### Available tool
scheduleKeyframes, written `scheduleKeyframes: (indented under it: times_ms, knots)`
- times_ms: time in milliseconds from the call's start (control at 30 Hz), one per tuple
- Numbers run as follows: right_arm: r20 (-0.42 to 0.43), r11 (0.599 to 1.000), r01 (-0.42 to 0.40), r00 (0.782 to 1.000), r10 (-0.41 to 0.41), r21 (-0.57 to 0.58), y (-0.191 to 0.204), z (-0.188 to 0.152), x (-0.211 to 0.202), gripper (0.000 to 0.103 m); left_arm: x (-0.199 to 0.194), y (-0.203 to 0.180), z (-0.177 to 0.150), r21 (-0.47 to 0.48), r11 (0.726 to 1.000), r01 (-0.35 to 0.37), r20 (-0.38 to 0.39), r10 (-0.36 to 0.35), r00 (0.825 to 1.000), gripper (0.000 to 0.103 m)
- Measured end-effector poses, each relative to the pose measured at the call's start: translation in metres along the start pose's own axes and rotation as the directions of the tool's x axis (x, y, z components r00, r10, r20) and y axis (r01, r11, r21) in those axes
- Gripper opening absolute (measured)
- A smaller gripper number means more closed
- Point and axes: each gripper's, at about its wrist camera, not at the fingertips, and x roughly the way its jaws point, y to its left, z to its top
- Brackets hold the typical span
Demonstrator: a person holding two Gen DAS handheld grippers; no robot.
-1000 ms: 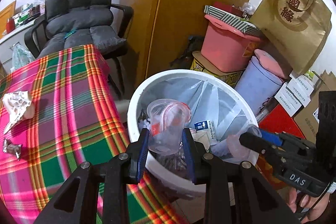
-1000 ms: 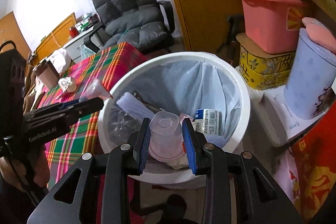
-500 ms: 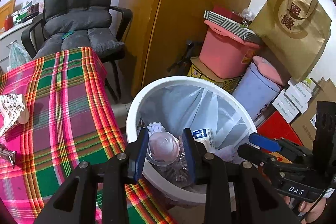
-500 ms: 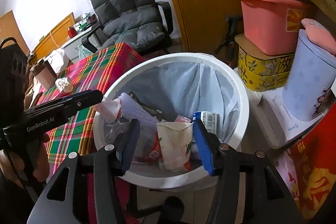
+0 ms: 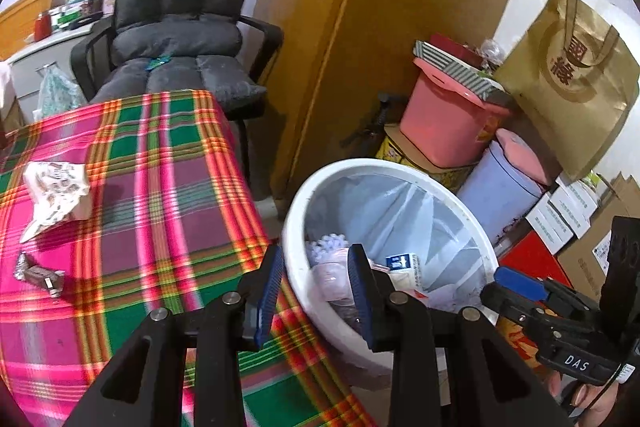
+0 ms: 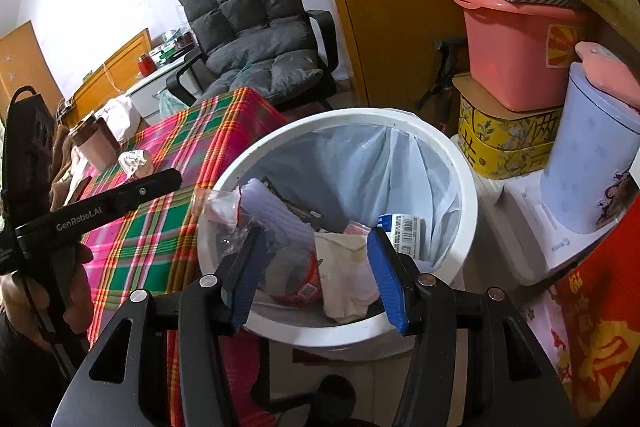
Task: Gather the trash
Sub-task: 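Move both tools back over the table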
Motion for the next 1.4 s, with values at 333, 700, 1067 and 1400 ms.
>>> scheduleKeyframes:
  times_ms: [333,700,1067,1400]
  knots:
    - [0.003,1.0,-0.008,1.0,0.008,-0.004,0.002,0.0,0.0,0.055,0.025,-0.007,-0.01,0.062,0.995,-0.081,-0.092,0.087,0.992,0.034]
    - [0.027,1.0,-0.005,1.0,0.005,-0.016,0.009,0.001,-0.013,0.055,0.004,-0.01,-0.007,0.047,0.997,-0.056,-0.051,0.058,0.997,0.034]
    - [0.053,0.994,-0.052,0.997,0.057,-0.096,0.048,-0.003,-0.033,0.055,-0.06,0.002,-0.022,0.02,0.997,-0.077,0.023,0.076,0.997,0.033]
    - [0.039,0.977,-0.106,0.993,0.115,-0.185,0.089,-0.009,-0.035,0.055,-0.109,0.019,-0.046,-0.007,0.994,-0.109,0.069,0.109,0.992,0.033]
